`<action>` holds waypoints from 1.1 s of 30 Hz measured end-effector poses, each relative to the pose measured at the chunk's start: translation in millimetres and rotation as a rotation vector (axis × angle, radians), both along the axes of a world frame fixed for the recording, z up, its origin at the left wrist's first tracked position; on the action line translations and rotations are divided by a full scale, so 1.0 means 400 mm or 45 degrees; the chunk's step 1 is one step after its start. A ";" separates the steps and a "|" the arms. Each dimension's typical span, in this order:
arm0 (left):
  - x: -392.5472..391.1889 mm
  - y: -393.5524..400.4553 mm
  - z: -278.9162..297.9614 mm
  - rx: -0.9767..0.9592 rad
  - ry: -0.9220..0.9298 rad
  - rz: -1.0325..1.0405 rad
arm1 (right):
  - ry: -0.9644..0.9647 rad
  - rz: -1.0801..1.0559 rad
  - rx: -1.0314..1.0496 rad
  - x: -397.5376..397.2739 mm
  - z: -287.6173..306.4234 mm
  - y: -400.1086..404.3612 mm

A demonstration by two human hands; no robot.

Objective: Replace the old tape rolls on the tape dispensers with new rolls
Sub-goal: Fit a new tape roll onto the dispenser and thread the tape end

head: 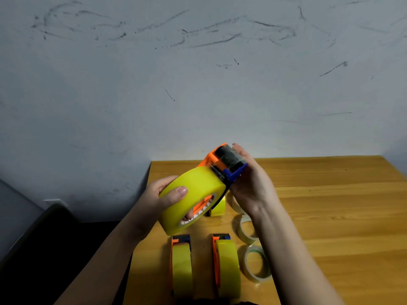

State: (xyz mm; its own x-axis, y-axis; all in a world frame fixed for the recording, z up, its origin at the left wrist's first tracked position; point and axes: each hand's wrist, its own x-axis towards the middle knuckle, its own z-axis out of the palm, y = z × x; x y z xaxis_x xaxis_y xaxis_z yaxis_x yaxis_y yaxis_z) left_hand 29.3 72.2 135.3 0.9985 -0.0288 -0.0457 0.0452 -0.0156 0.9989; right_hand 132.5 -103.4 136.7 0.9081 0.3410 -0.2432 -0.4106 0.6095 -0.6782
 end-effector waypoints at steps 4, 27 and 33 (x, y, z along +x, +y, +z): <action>-0.001 0.003 0.001 -0.018 0.002 0.026 | 0.087 0.282 0.137 0.011 -0.002 -0.030; -0.005 0.006 0.006 -0.029 0.026 0.019 | 0.188 0.394 0.256 0.047 -0.012 -0.063; -0.006 0.012 0.006 -0.027 0.040 0.023 | 0.225 0.436 0.192 0.046 -0.010 -0.071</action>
State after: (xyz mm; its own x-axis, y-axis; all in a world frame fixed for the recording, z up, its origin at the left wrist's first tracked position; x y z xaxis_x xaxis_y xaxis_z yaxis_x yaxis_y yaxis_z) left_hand 27.1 77.0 137.6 0.9970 -0.0121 -0.0765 0.0766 0.0067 0.9970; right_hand 150.8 -132.0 132.6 0.6848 0.6598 -0.3093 -0.7089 0.5046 -0.4928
